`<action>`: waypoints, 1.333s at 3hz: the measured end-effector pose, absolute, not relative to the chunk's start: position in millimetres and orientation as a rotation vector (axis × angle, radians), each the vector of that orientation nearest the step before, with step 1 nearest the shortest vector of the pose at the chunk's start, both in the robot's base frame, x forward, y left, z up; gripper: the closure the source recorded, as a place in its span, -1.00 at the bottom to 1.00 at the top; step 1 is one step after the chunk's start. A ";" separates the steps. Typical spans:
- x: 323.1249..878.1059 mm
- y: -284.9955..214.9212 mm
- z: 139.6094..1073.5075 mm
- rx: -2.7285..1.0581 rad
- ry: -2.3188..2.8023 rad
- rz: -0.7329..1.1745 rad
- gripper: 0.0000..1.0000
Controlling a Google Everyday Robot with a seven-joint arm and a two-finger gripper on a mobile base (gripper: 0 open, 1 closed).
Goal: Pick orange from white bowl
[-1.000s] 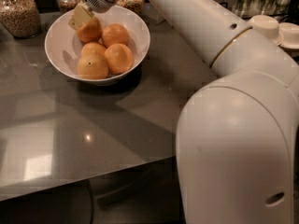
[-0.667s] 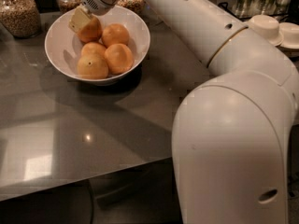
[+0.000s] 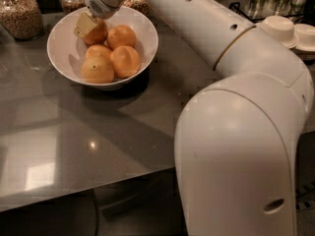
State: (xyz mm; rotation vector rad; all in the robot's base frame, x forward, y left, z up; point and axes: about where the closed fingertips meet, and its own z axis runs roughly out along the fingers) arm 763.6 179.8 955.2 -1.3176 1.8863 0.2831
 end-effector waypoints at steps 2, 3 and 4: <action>770.5 174.4 938.6 -1.345 1.926 0.189 -0.36; 772.6 175.0 934.7 -1.351 1.930 0.180 -0.36; 778.2 176.2 928.8 -1.362 1.912 0.137 -0.36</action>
Offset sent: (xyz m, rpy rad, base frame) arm 0.0079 -0.0119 -0.0135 -0.0966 -0.0134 -0.0414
